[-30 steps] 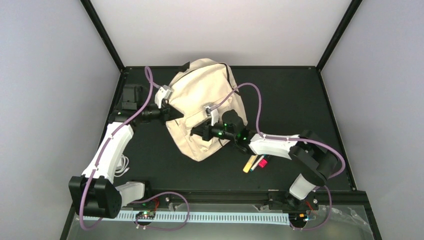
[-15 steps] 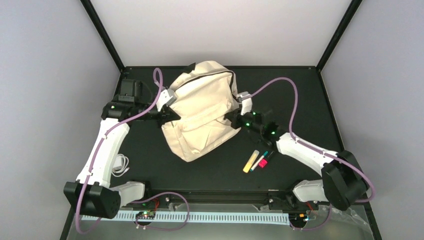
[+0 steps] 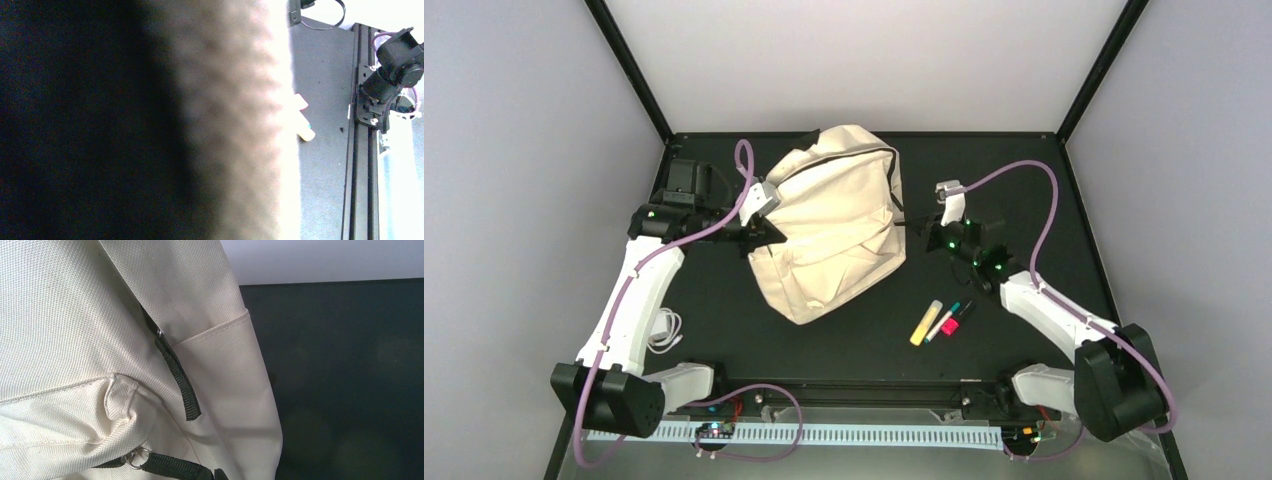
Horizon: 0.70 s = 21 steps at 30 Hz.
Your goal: Pack the student bag
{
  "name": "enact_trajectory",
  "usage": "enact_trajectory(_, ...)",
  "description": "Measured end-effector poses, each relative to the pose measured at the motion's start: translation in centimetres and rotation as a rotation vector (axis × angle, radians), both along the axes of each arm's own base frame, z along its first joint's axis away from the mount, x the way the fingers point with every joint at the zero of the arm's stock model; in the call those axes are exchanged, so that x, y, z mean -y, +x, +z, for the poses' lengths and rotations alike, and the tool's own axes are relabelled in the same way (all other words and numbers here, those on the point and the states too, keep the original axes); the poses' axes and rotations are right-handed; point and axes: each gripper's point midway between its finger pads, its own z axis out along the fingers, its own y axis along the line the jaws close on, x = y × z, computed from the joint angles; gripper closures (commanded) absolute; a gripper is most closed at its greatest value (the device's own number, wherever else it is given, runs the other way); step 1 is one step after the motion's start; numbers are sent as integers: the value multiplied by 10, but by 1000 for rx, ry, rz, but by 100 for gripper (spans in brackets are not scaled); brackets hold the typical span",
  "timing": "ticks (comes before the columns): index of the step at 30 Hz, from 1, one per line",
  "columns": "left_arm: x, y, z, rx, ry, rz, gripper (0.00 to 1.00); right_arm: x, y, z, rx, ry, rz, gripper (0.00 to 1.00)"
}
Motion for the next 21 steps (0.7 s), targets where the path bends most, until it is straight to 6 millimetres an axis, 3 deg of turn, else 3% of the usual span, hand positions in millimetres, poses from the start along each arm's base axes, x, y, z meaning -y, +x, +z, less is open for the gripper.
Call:
enact_trajectory(2,0,0,0,0,0,0,99,-1,1,1,2,-7,14,95)
enact_trajectory(3,0,0,0,0,-1,0,99,-2,2,3,5,-10,21,88)
enact_trajectory(6,0,0,1,-4,-5,3,98,0,6,7,21,-51,31,52)
enact_trajectory(8,-1,1,1,-10,-9,11,98,0,5,10,47,-90,41,39)
enact_trajectory(13,-1,2,2,-21,-17,21,98,-32,-37,38,206,-146,195,34)
enact_trajectory(16,-1,2,2,-26,-19,24,98,-55,-75,50,374,-174,346,26)
enact_trajectory(21,-1,2,2,-32,-23,29,98,-107,-125,14,561,-355,653,18)
